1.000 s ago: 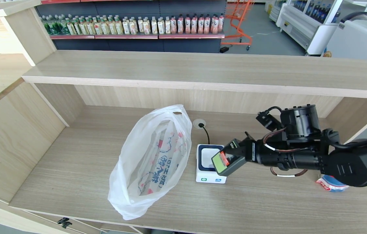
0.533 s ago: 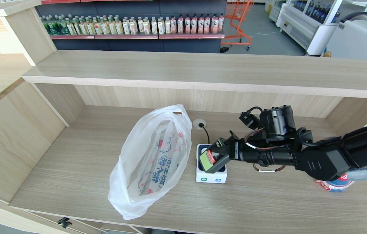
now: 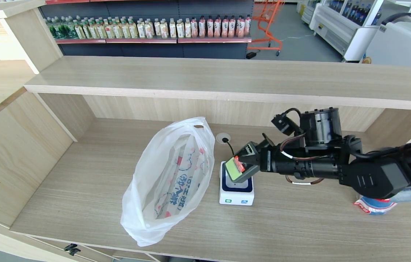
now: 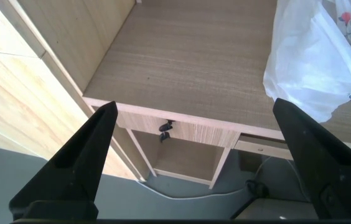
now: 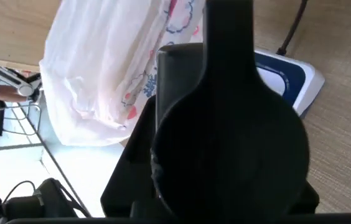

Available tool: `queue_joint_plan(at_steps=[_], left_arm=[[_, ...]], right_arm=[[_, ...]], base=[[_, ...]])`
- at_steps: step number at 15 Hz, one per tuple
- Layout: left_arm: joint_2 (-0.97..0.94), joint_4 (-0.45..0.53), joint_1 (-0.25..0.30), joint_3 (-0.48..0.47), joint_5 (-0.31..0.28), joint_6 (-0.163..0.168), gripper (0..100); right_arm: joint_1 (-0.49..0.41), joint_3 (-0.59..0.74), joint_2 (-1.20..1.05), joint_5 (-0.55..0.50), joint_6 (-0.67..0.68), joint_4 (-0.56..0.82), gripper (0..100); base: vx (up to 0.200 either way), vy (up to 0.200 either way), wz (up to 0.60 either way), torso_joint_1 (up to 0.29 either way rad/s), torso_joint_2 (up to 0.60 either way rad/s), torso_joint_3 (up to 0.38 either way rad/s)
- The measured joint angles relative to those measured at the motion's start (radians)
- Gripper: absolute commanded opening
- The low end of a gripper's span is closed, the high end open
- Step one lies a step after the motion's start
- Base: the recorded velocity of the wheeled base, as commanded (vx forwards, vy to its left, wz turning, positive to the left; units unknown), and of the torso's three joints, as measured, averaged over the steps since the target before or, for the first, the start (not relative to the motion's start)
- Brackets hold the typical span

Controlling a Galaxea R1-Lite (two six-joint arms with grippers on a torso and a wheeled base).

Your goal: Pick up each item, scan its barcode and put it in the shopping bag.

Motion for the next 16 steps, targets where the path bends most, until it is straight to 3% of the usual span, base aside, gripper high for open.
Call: queue_joint_plan(at_steps=[2,4,6,10,13,16], left_arm=[[0.0,0.0,-0.001,0.0,0.0,0.0,100],[0.0,0.0,-0.001,0.0,0.0,0.0,100],[0.0,0.0,-0.001,0.0,0.0,0.0,100],[0.0,0.0,-0.001,0.0,0.0,0.003,100],[0.0,0.0,-0.001,0.0,0.0,0.002,100],[0.0,0.0,-0.001,0.0,0.0,0.003,100]], right_arm=[[-0.01,0.016,-0.11,0.012,-0.118,0.012,0],[-0.069,0.075,-0.201,0.012,-0.387,0.03,0],[-0.13,0.164,-0.27,0.011,-0.46,0.029,0],[-0.157,0.271,-0.392,0.013,-0.354,0.023,0],[-0.159,0.33,-0.45,0.013,-0.287,0.023,0],[-0.158,0.36,-0.492,0.015,-0.199,0.026,0]], base=[[0.0,0.0,0.0,0.0,0.0,0.0],[0.0,0.0,0.0,0.0,0.0,0.0],[0.0,0.0,0.0,0.0,0.0,0.0],[0.0,0.0,0.0,0.0,0.0,0.0],[-0.2,0.0,0.0,0.007,0.0,0.002],[0.0,0.0,0.0,0.0,0.0,0.0]])
